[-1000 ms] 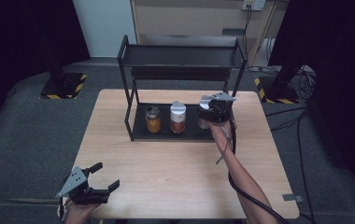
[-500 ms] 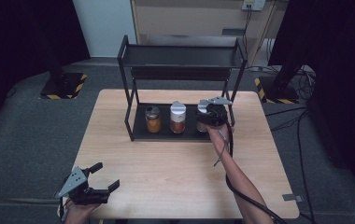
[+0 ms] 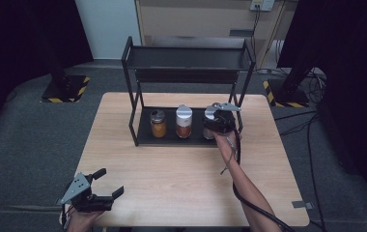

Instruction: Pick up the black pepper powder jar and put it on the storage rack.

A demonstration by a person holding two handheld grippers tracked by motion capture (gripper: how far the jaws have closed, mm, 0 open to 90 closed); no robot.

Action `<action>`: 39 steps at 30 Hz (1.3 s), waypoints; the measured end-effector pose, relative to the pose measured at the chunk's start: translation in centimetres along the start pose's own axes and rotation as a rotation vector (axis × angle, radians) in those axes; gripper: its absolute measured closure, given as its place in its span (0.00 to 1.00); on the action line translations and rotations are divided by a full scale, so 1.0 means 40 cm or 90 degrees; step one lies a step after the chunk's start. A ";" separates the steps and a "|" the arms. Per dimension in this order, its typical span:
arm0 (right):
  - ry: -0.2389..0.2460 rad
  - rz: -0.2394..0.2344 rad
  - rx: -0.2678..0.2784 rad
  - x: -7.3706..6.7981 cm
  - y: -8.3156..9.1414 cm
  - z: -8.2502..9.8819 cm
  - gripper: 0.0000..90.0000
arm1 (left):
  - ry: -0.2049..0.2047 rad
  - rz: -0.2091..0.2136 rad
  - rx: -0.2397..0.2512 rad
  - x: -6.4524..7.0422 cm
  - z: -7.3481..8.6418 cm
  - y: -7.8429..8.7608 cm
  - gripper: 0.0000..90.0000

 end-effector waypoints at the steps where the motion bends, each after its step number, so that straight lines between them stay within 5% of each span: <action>1: 0.000 0.000 0.002 0.000 0.001 0.002 0.34 | 0.000 0.000 0.000 0.000 0.000 0.000 0.00; 15: 0.002 0.000 0.010 -0.003 0.007 0.014 0.34 | -0.004 0.002 -0.003 0.002 -0.001 -0.001 0.00; 21: 0.010 -0.001 0.015 -0.004 0.014 0.013 0.20 | -0.004 0.003 -0.002 0.002 -0.001 -0.001 0.00; 39: 0.023 -0.026 0.033 0.012 0.084 -0.063 0.09 | -0.007 0.008 -0.006 0.003 -0.001 -0.004 0.00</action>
Point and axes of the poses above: each handheld gripper's, and its own axes: y roughly backward along the jaws, z roughly out of its underside, x roughly to its right, the point moved 10 cm from there along -y, roughly forward along the jaws, and after that the axes turned 1 degree about z, right-handed, at the moved point
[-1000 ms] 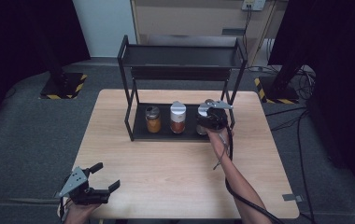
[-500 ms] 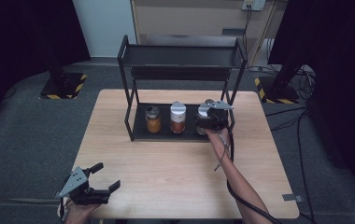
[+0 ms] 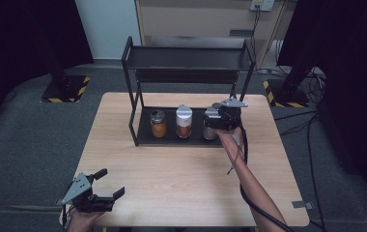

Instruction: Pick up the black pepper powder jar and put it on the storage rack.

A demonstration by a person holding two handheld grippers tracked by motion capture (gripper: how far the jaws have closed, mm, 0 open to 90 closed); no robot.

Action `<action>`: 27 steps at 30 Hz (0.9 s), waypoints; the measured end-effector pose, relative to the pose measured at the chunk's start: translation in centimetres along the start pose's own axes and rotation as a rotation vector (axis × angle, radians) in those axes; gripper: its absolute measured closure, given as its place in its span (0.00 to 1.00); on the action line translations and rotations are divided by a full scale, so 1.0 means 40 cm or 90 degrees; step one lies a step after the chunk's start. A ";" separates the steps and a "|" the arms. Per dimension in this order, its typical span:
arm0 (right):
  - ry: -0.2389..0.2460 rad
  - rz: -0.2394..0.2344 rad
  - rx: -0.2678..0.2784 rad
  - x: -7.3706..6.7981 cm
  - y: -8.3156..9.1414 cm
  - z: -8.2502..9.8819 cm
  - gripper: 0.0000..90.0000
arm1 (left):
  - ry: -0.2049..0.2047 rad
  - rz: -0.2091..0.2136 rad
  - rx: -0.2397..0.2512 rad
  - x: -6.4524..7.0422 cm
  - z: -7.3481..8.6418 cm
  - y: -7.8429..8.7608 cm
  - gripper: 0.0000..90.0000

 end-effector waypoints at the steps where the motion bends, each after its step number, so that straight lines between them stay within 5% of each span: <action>1: 0.002 -0.003 0.002 0.000 0.007 -0.007 0.09 | 0.000 0.000 0.000 0.000 0.000 0.000 0.00; 13: 0.037 -0.043 0.033 -0.013 0.093 -0.067 0.09 | 0.007 -0.002 0.005 -0.002 0.000 0.000 0.00; 27: 0.070 -0.097 0.059 -0.035 0.198 -0.070 0.08 | 0.011 -0.003 0.002 -0.003 -0.001 -0.004 0.00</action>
Point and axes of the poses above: each handheld gripper's, and its own axes: y roughly backward along the jaws, z roughly out of its underside, x roughly to its right, the point moved 10 cm from there along -y, roughly forward along the jaws, and after that the axes turned 1 degree about z, right-handed, at the moved point
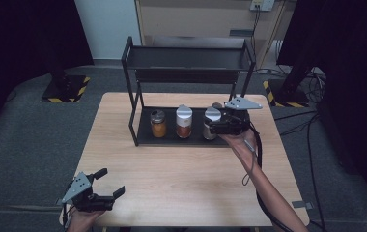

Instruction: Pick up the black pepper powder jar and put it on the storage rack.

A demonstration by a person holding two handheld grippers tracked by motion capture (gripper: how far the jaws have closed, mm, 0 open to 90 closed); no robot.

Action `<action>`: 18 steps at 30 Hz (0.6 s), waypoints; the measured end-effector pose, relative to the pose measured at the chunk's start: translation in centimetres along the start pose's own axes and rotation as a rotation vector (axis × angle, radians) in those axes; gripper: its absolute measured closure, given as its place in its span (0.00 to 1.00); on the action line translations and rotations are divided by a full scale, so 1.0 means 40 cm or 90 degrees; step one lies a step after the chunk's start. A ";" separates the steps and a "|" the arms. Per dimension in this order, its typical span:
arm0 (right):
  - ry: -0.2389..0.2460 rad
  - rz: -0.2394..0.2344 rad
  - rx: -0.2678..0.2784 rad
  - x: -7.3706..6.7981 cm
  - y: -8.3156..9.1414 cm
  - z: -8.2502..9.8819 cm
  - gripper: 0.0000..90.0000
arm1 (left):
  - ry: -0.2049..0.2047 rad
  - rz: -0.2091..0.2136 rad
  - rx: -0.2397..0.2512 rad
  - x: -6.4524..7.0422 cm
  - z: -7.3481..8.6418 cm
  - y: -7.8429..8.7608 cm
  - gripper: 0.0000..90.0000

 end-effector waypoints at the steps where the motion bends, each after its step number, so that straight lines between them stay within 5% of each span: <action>1: 0.001 -0.003 0.003 -0.002 0.007 0.000 0.08 | 0.001 0.000 0.001 0.000 0.000 -0.001 0.00; 18: 0.007 -0.024 0.040 -0.024 0.116 0.017 0.08 | -0.005 0.006 -0.002 -0.001 0.001 -0.002 0.00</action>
Point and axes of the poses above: each handheld gripper's, and its own axes: y roughly backward along the jaws, z roughly out of its underside, x roughly to its right, the point moved 10 cm from there along -y, roughly forward along the jaws, and after that the axes turned 1 degree about z, right-handed, at the moved point
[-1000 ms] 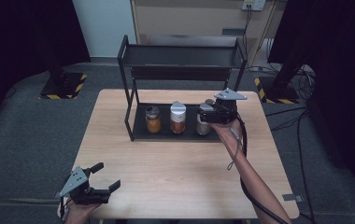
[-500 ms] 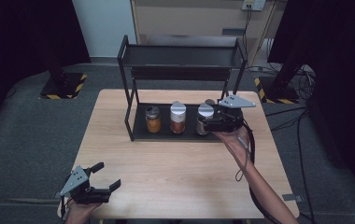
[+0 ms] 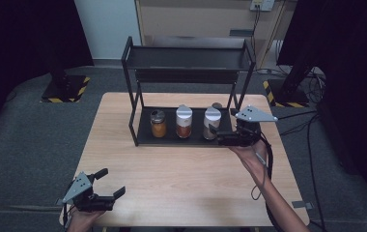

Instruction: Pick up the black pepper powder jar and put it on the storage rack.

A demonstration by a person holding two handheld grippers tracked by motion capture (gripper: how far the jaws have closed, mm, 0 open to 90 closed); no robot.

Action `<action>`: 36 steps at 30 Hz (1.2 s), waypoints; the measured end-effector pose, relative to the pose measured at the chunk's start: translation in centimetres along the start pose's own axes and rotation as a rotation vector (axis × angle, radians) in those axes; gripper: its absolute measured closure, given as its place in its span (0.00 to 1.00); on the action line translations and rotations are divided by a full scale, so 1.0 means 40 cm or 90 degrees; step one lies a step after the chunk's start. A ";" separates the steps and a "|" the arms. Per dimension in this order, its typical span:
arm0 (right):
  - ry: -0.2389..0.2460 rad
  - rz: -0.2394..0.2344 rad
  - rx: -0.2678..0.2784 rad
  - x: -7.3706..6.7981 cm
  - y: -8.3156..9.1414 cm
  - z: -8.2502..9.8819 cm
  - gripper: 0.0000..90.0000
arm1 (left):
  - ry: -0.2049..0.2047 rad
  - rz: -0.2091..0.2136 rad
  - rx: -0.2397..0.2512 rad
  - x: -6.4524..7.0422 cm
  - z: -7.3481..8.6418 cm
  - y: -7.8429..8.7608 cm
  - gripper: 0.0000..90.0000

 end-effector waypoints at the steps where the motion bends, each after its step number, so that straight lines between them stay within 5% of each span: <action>1: 0.002 -0.001 0.002 -0.002 0.006 0.001 0.08 | 0.000 0.000 -0.001 0.000 0.000 0.000 0.00; 20: -0.015 -0.016 0.028 -0.022 0.130 0.055 0.08 | -0.001 -0.001 0.003 0.002 0.000 0.004 0.00; 36: -0.026 0.018 0.048 -0.016 0.268 0.120 0.08 | -0.003 -0.005 0.001 0.002 0.000 0.004 0.00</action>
Point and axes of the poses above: each handheld gripper's, and its own axes: y roughly backward along the jaws, z roughly out of its underside, x roughly to its right, the point moved 10 cm from there along -y, roughly forward along the jaws, and after that the axes turned 1 degree about z, right-handed, at the moved point
